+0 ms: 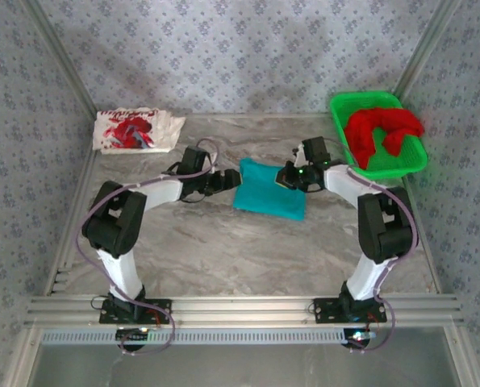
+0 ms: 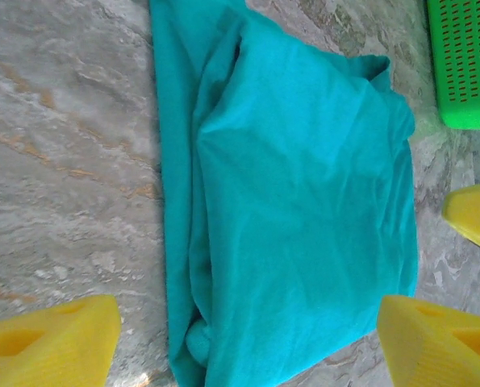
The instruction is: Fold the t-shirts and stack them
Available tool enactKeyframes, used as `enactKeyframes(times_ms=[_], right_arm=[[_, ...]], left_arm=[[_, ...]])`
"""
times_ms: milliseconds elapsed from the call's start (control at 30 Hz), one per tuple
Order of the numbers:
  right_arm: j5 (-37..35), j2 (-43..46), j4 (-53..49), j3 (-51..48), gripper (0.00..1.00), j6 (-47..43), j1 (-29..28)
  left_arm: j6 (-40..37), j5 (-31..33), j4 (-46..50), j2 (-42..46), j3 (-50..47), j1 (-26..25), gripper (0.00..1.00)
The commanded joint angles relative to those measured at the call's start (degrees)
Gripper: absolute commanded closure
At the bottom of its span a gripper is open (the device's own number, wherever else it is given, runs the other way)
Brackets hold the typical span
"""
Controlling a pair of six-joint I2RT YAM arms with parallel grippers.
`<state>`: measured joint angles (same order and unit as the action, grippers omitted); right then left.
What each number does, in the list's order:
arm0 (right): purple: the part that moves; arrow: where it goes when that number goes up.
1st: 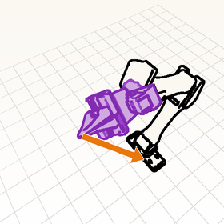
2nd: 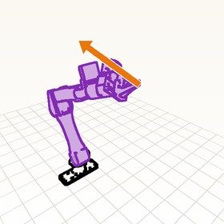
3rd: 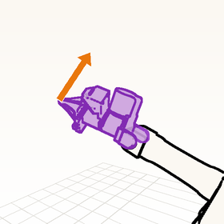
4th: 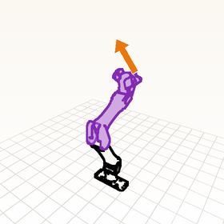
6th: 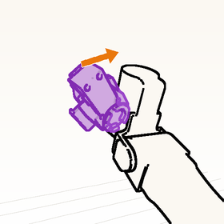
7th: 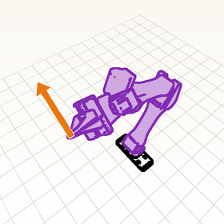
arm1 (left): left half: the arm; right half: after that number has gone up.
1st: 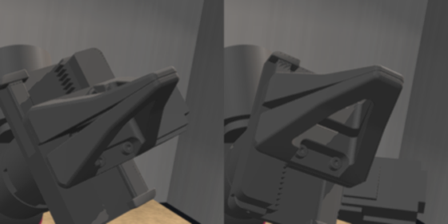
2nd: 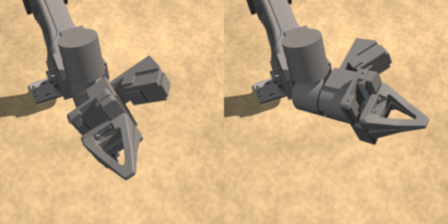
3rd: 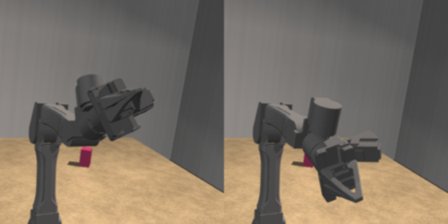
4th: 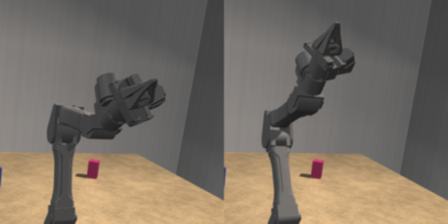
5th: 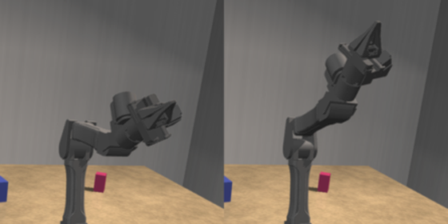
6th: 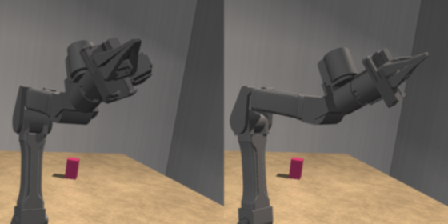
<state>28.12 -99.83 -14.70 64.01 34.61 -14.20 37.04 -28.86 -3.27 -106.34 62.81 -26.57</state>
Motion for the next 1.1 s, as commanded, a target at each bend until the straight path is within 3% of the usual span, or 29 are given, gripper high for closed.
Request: enactKeyframes(times_ms=[0, 567, 767, 933, 1067], right_arm=[[-3.38, -1.48, -5.07, -2.78, 1.00, -2.55, 1.73], [-1.82, -8.98, 4.59, -8.43, 1.00, -1.11, 4.40], [-0.12, -9.30, 7.17, -8.67, 1.00, -0.64, 4.44], [1.19, -10.29, 8.96, -9.04, 1.00, 0.11, 4.16], [1.61, -10.21, 9.50, -9.35, 1.00, 0.37, 3.96]], left_arm=[[-1.53, -1.55, 4.28, -3.34, 2.56, -0.52, 0.17], [-1.40, -0.32, 13.07, -12.50, 14.85, -5.96, 0.20], [1.00, -1.81, 10.68, -15.47, 17.07, -6.59, 0.26], [1.35, -1.35, 10.06, -17.99, 21.53, -7.99, 0.39], [1.03, -0.62, 11.25, -19.44, 23.73, -8.16, 0.62]])
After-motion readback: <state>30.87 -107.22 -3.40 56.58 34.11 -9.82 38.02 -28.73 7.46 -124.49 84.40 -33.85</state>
